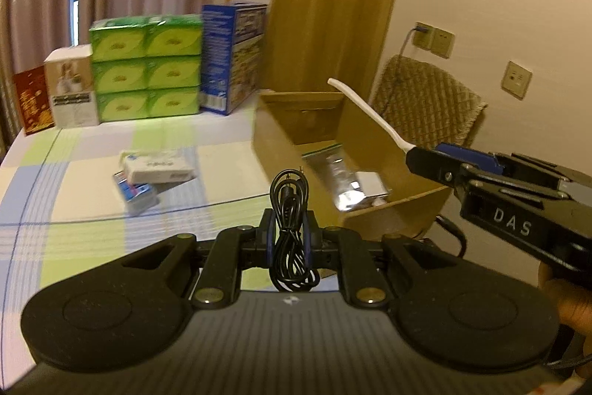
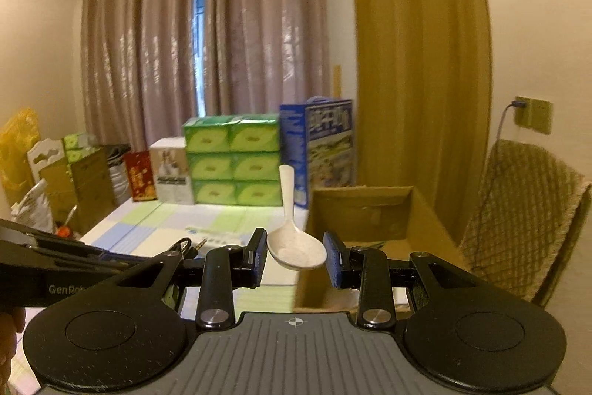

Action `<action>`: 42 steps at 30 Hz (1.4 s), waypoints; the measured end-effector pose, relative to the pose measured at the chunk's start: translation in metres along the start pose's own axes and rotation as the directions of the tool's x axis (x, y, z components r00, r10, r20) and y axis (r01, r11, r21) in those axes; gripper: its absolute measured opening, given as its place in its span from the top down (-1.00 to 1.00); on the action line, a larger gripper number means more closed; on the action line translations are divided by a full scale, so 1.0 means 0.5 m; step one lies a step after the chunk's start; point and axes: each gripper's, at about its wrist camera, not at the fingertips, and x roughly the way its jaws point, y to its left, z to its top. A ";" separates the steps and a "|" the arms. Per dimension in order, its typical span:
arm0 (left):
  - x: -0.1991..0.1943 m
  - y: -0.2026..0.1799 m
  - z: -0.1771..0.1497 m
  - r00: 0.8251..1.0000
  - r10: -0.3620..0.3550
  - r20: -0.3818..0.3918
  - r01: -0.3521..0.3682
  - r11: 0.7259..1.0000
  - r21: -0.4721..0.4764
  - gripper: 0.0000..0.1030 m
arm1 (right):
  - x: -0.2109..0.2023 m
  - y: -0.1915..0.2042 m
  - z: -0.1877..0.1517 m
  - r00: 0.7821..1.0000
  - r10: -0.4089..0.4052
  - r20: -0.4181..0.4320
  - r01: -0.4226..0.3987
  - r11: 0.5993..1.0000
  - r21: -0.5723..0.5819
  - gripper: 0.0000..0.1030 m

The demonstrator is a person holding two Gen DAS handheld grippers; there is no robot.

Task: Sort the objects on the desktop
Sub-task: 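Carry the spoon and cable over the cardboard box with both tools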

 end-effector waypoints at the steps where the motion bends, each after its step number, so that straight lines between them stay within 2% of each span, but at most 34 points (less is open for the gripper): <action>1: 0.004 -0.010 0.005 1.000 -0.007 0.001 0.006 1.000 0.007 0.79 | -0.004 -0.012 0.005 1.000 -0.012 0.005 0.012 1.000 0.005 0.41; 11: 0.057 -0.096 0.045 0.997 -0.075 -0.004 0.075 0.996 0.047 0.79 | -0.029 -0.124 0.027 0.994 -0.113 0.014 0.112 0.993 0.034 0.41; 20: 0.126 -0.147 0.083 0.993 -0.115 -0.031 0.117 0.991 0.069 0.79 | -0.006 -0.184 0.023 0.989 -0.148 -0.011 0.148 0.988 0.043 0.41; 27: 0.198 -0.156 0.109 0.989 -0.138 -0.055 0.141 0.988 0.059 0.79 | 0.045 -0.215 0.016 0.987 -0.151 -0.045 0.153 0.987 0.047 0.41; 35: 0.287 -0.130 0.125 0.985 -0.152 -0.078 0.154 0.988 0.019 0.79 | 0.121 -0.231 0.004 0.985 -0.149 -0.089 0.152 0.988 0.031 0.41; 42: 0.348 -0.114 0.125 0.985 -0.154 -0.082 0.156 0.987 0.024 0.78 | 0.176 -0.243 0.001 0.982 -0.153 -0.108 0.156 0.988 0.022 0.41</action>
